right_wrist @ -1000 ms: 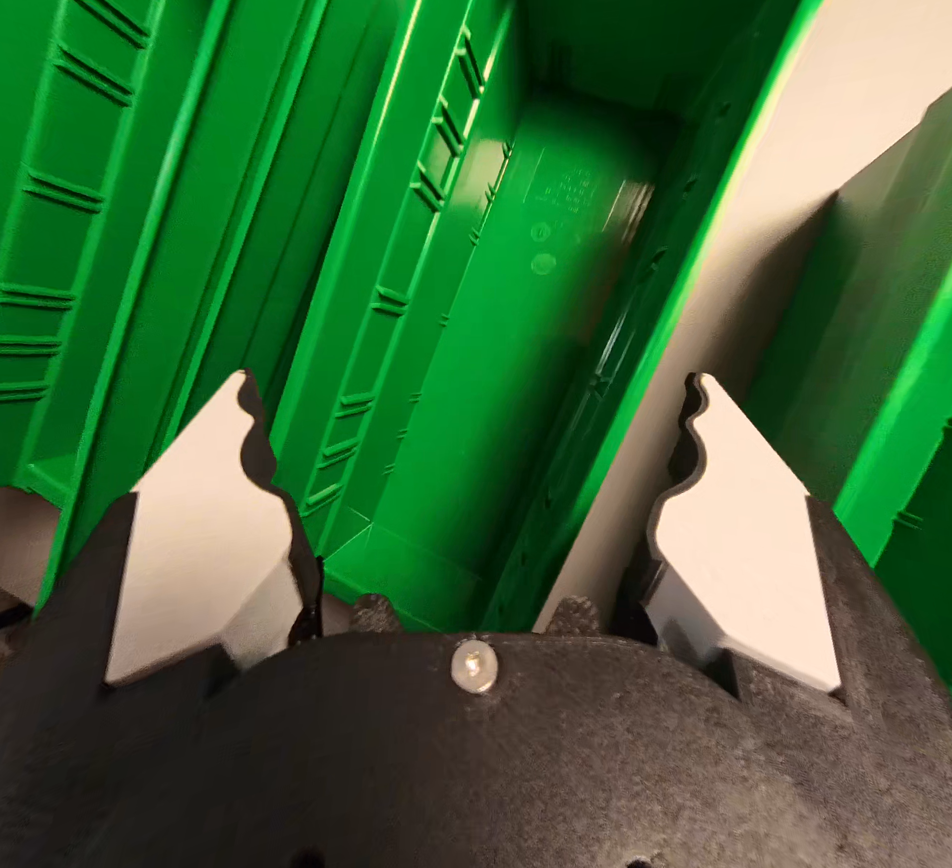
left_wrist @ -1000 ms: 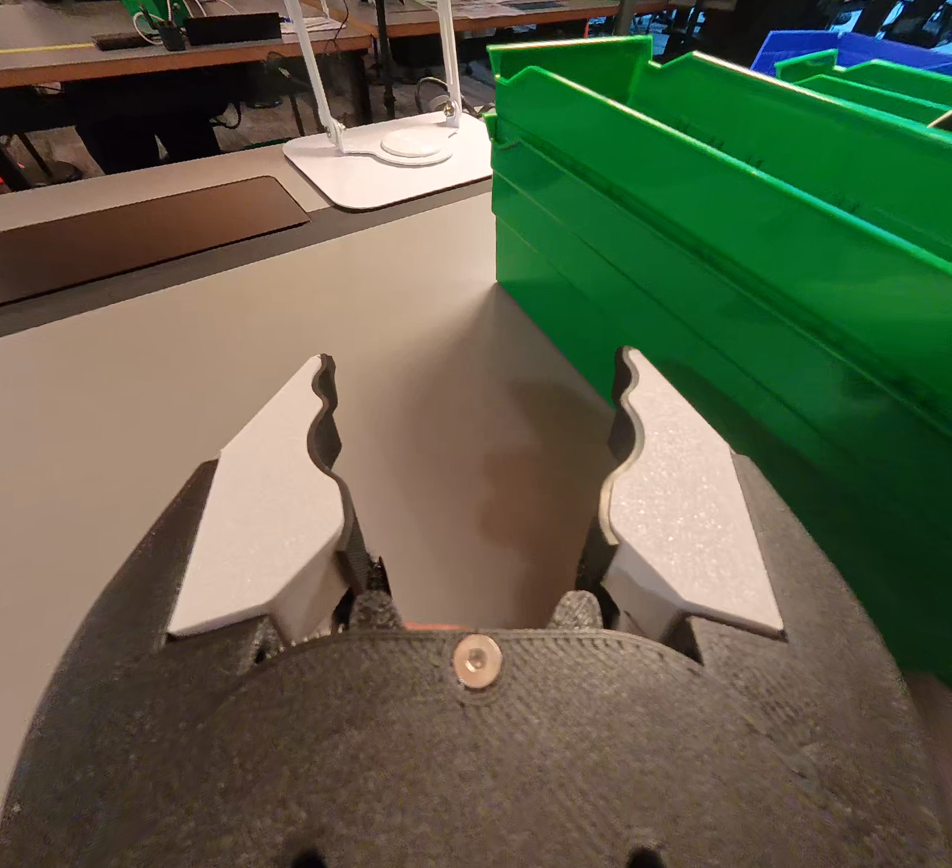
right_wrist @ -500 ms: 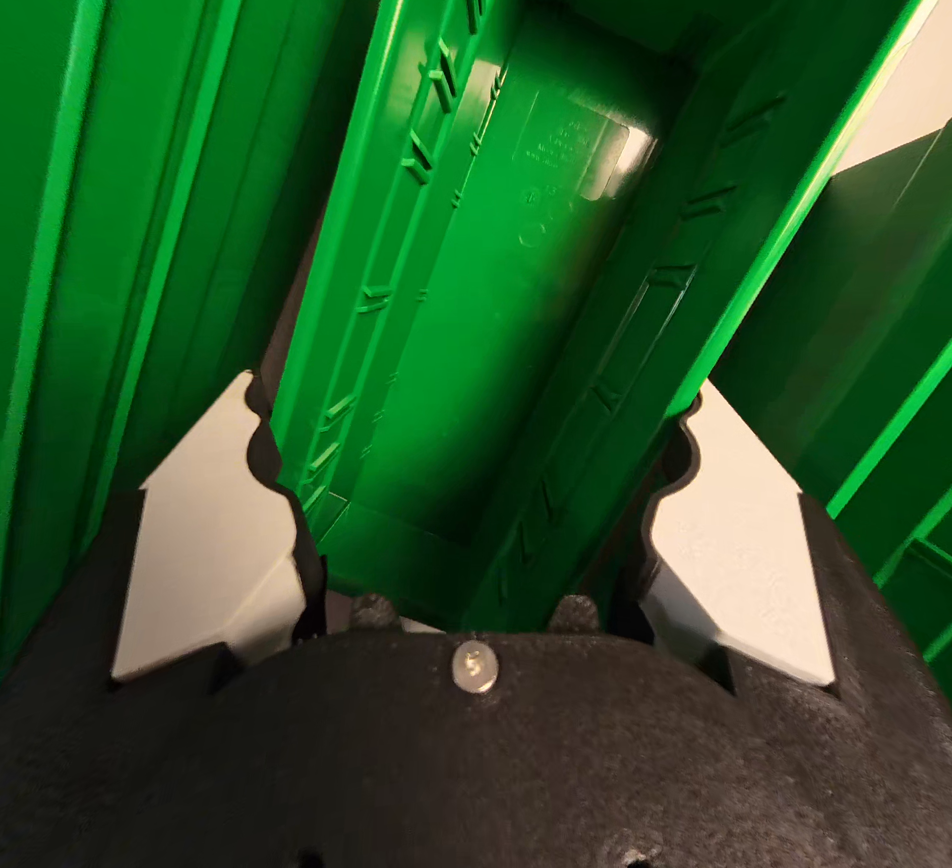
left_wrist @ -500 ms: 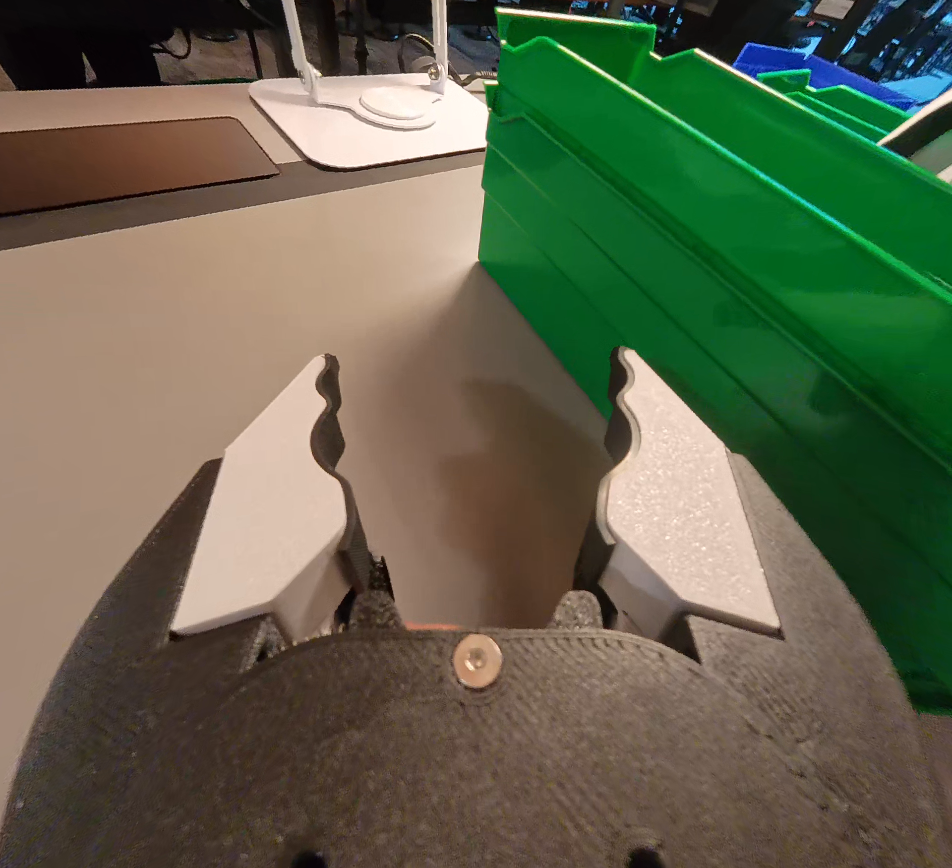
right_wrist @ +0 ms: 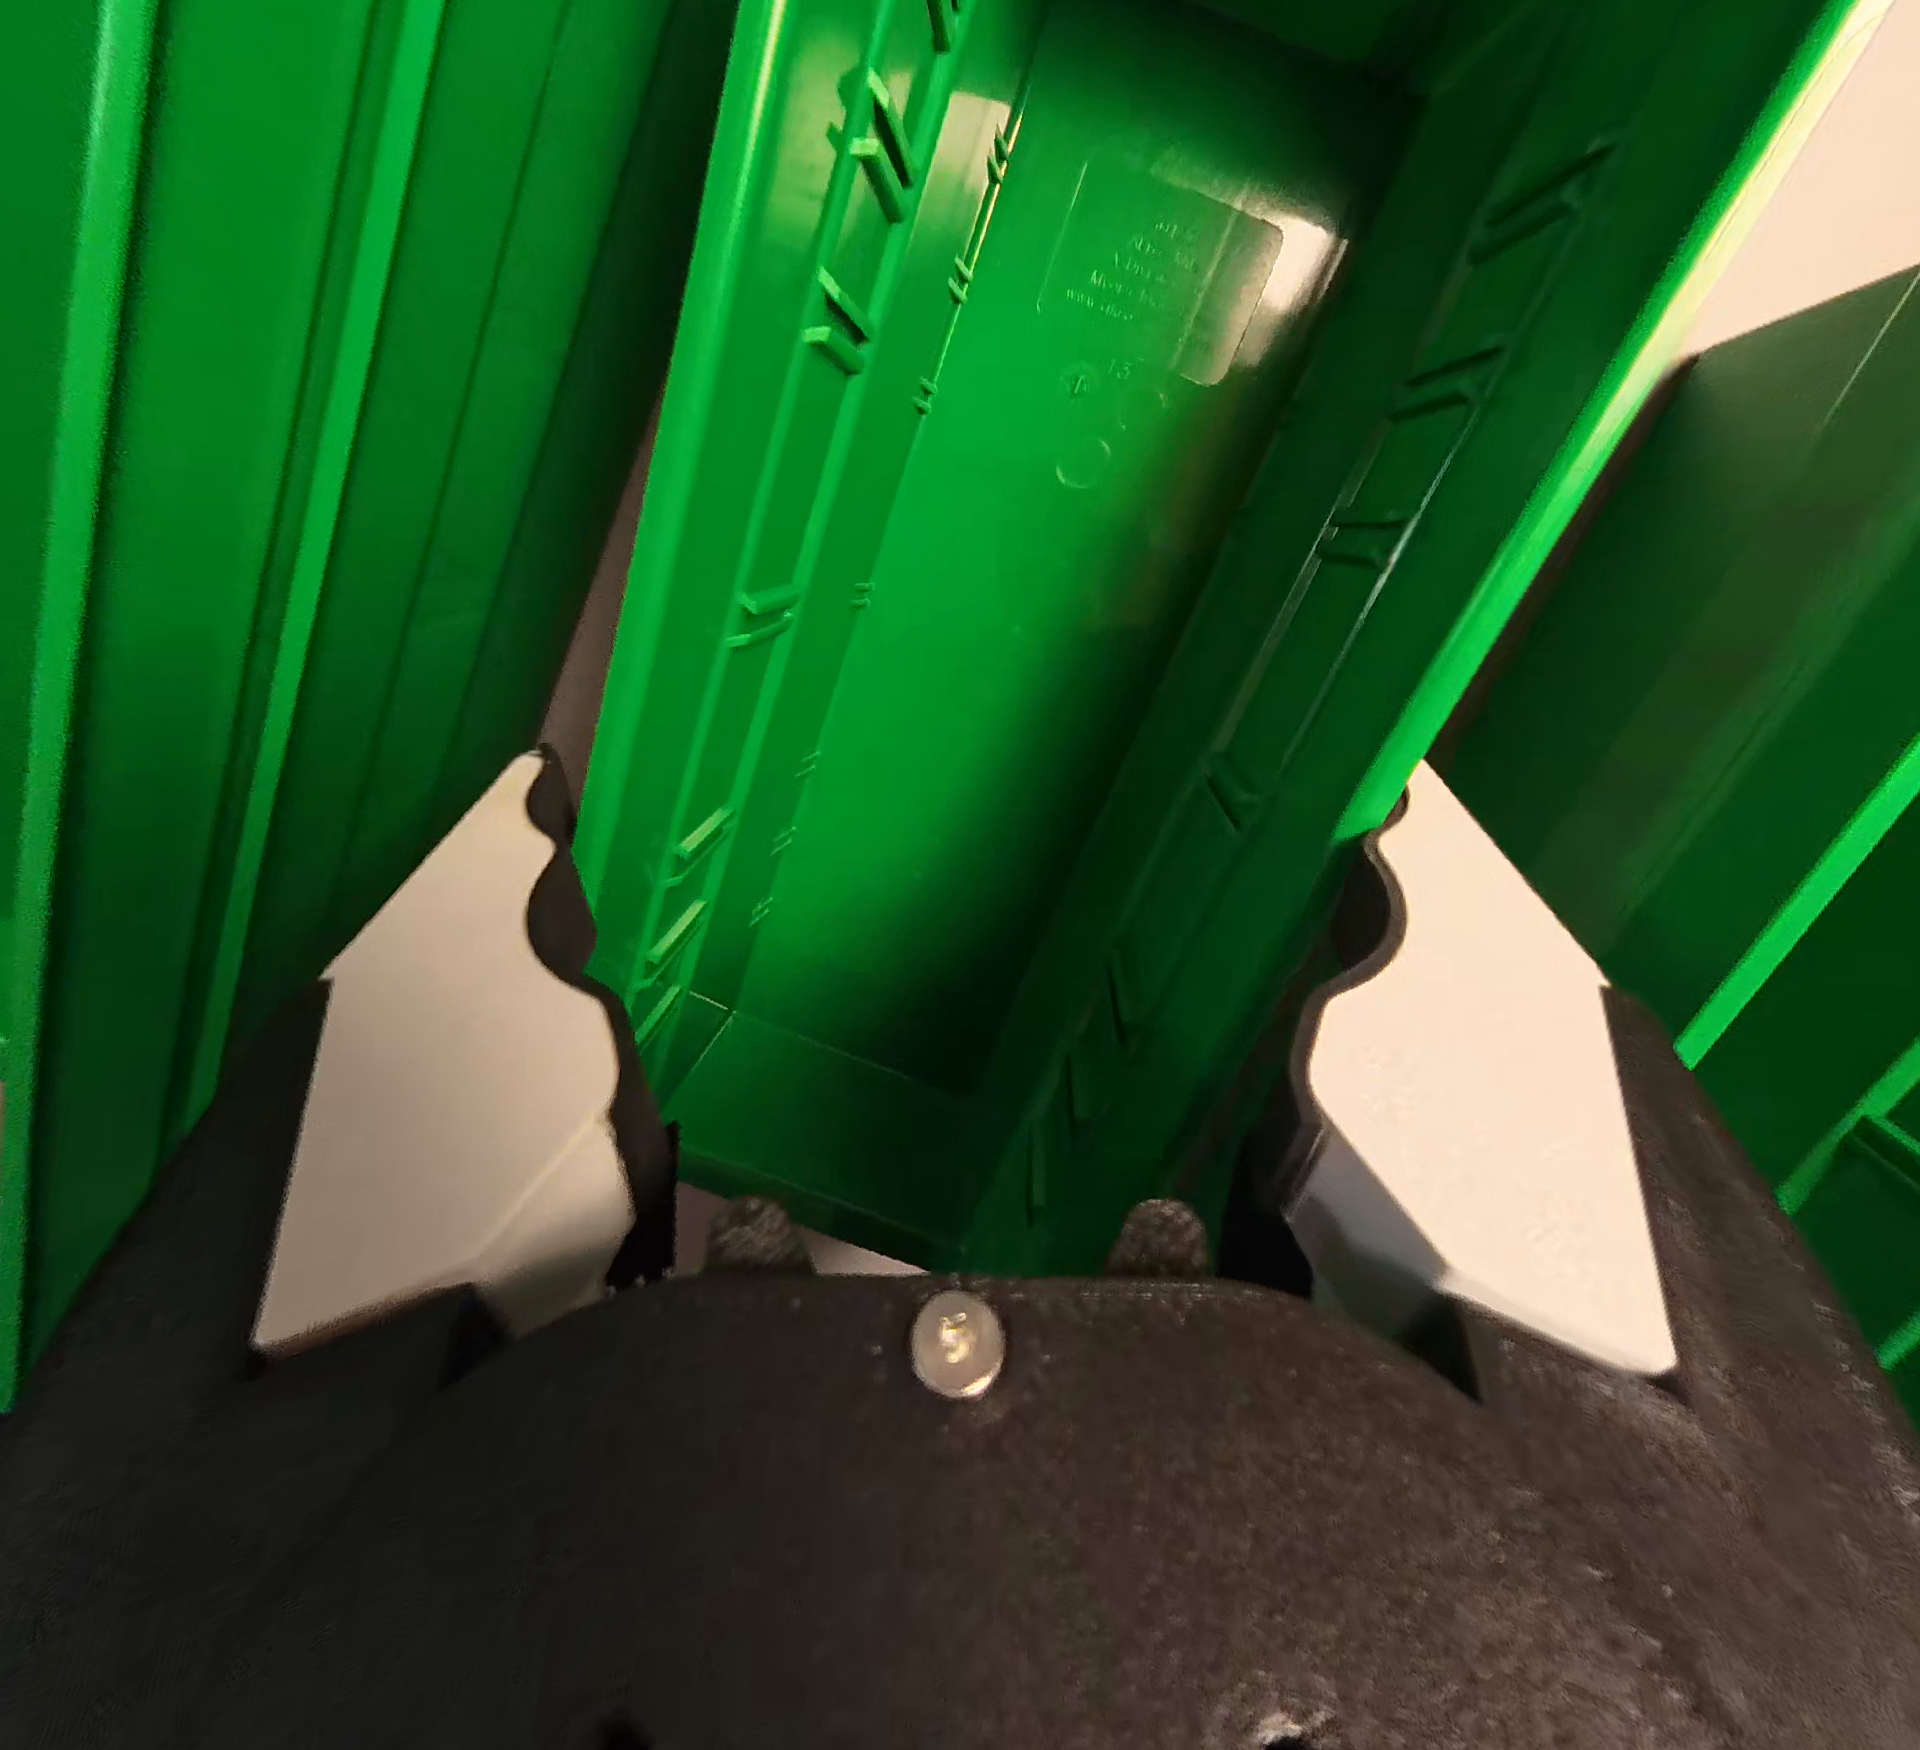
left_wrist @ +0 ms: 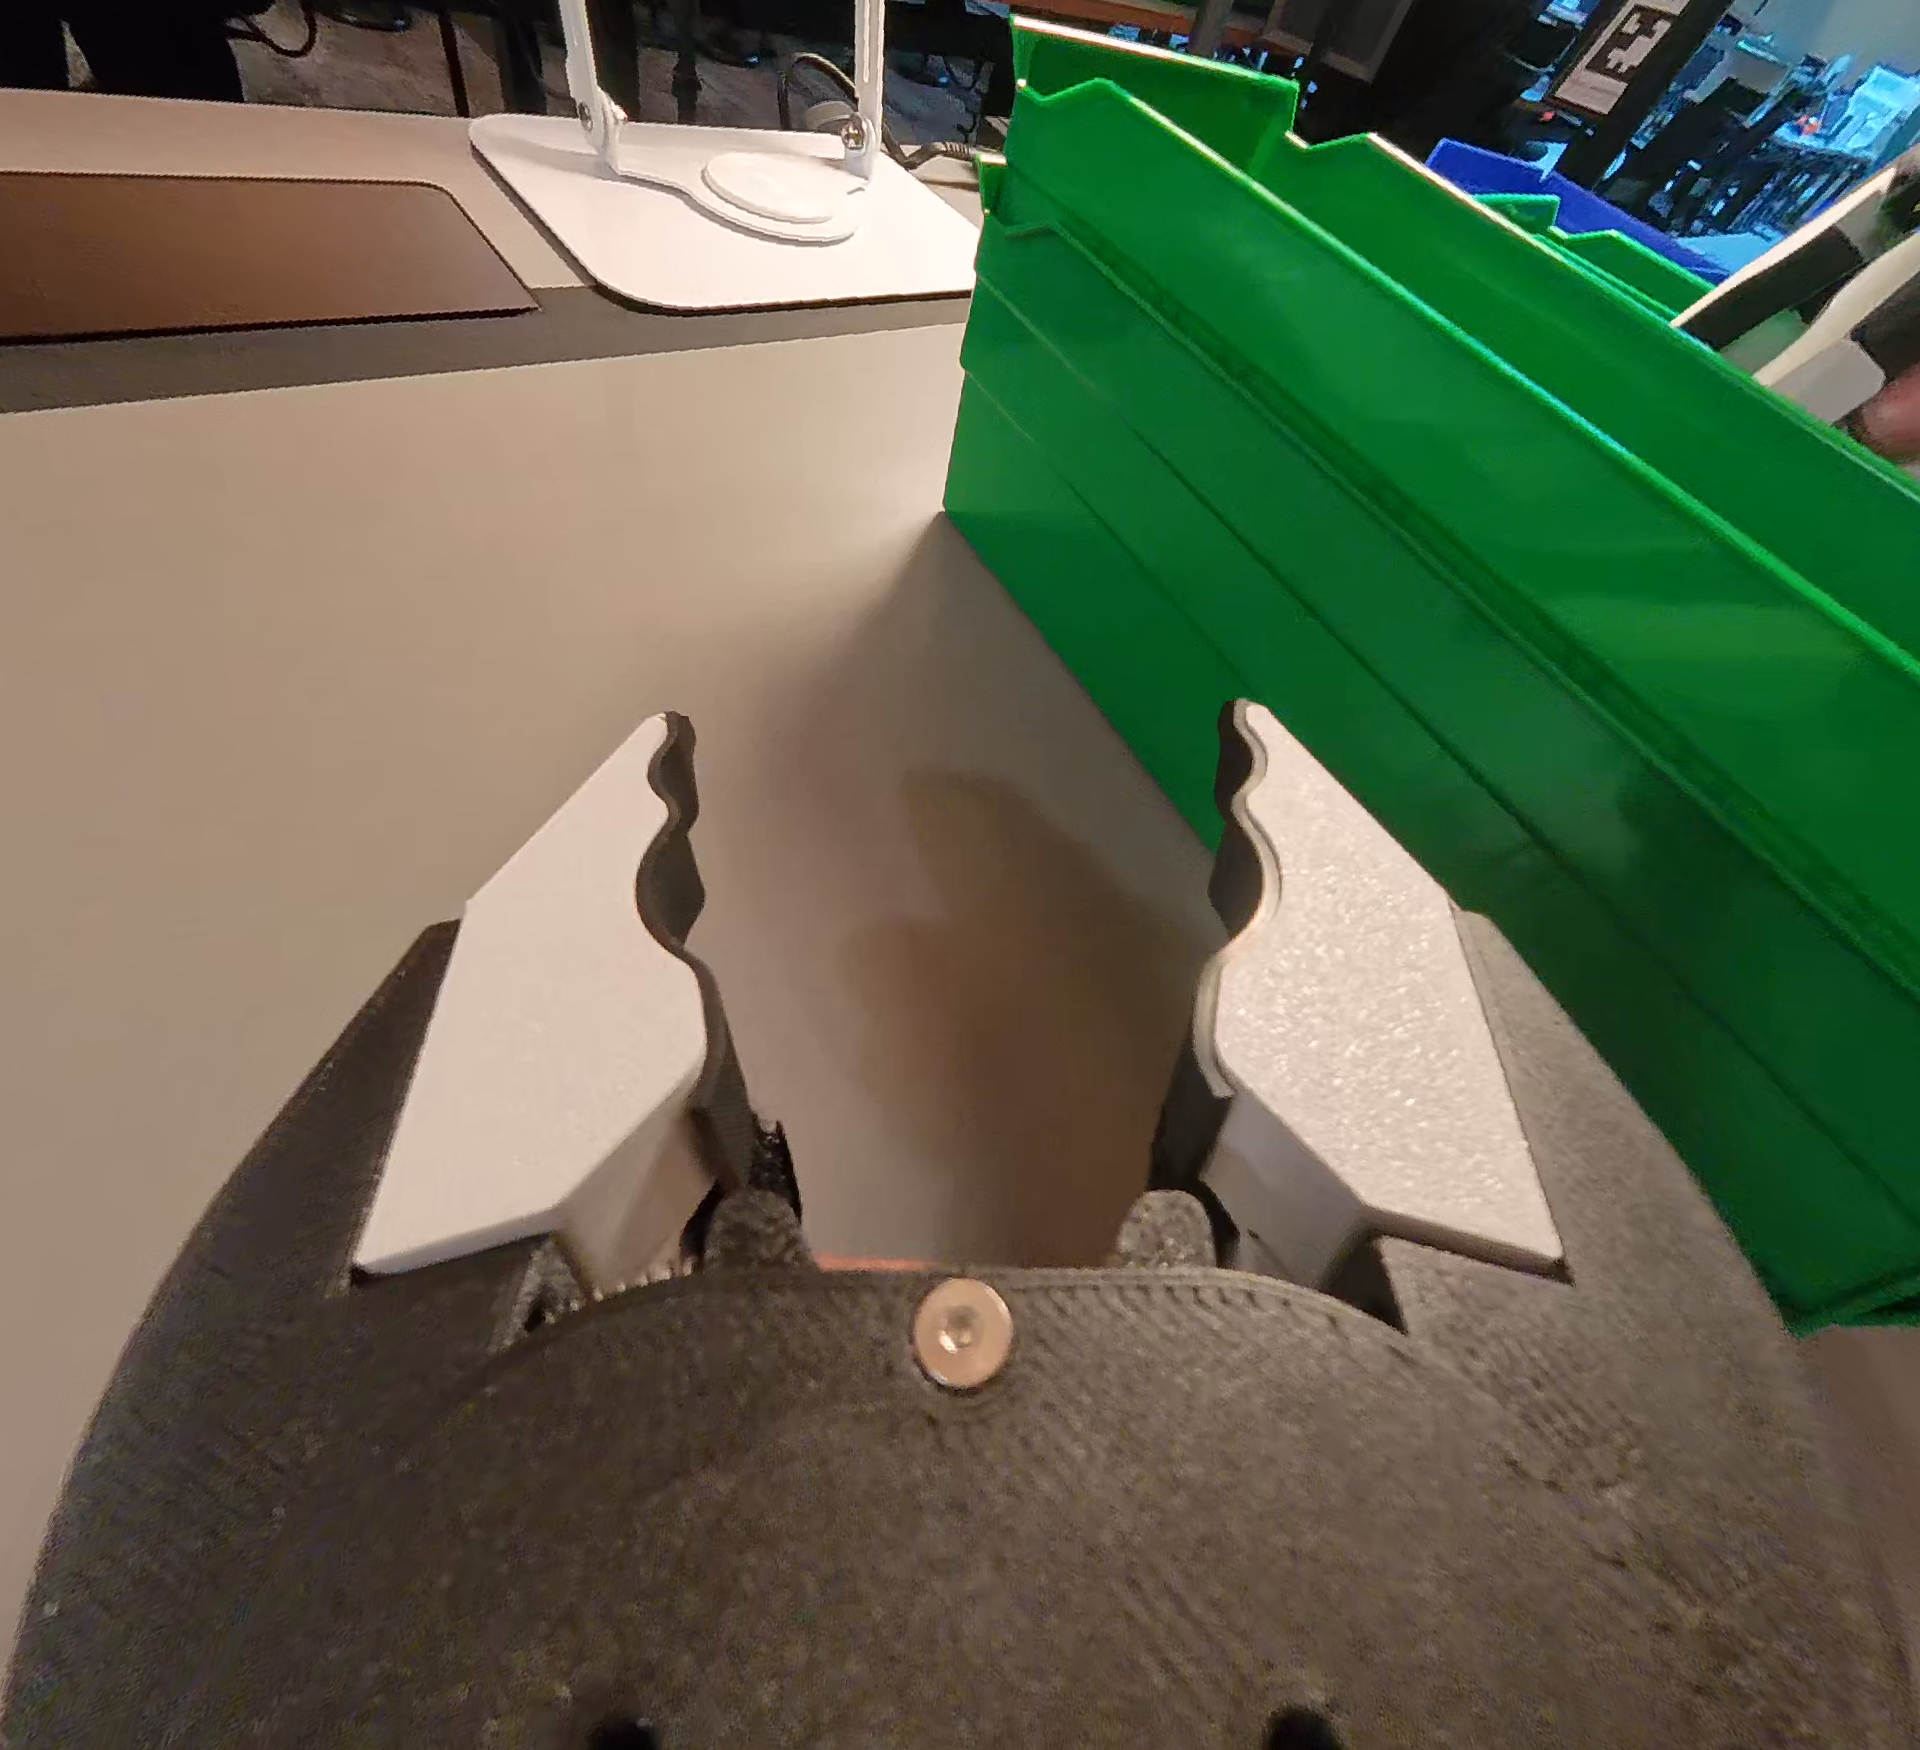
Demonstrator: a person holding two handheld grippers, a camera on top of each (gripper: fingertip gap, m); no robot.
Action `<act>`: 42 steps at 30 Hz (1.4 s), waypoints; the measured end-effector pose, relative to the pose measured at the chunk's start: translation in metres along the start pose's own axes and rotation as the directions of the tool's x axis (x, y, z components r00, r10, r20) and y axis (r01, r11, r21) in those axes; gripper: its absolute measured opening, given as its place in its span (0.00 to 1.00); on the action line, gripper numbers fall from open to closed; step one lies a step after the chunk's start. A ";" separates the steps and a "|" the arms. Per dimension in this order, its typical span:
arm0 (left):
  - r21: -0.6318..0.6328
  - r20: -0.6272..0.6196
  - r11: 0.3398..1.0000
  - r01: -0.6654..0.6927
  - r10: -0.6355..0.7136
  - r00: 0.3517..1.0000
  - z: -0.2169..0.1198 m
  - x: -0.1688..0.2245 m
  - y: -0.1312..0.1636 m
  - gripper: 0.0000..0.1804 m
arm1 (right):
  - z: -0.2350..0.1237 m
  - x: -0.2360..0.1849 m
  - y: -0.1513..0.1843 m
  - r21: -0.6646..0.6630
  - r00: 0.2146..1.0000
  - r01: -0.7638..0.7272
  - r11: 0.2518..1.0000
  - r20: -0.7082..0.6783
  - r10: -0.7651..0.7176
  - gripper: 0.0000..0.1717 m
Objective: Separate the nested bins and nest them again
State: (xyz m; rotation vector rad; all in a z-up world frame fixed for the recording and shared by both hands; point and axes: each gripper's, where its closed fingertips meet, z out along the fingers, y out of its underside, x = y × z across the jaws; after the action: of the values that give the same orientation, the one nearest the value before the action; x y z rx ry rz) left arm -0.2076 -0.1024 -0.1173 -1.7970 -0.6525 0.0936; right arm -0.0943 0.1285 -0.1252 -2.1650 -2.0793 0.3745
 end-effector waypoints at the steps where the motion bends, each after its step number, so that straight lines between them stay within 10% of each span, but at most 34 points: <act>1: -0.003 0.002 1.000 -0.009 0.009 1.000 0.000 0.001 0.000 0.55 | -0.001 0.000 0.000 0.000 1.000 0.001 1.000 0.004 -0.001 0.83; 11: -0.011 -0.003 1.000 0.001 -0.001 1.000 0.001 0.001 0.001 0.55 | -0.017 0.001 -0.003 0.020 0.997 -0.020 1.000 0.074 0.019 0.69; 27: -0.026 -0.006 1.000 0.007 -0.007 1.000 0.003 0.000 0.003 0.54 | -0.148 -0.076 -0.034 0.291 0.950 -0.054 0.955 0.308 -0.040 0.67; 42: -0.033 -0.013 0.999 0.015 -0.016 1.000 0.003 0.000 0.004 0.54 | -0.115 -0.145 -0.057 0.273 0.902 -0.237 0.932 0.418 0.107 0.70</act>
State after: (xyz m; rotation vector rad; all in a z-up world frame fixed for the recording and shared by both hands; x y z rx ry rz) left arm -0.2070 -0.1007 -0.1216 -1.8221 -0.6614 0.0605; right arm -0.1242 -0.0028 0.0143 -2.2146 -1.8235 1.1754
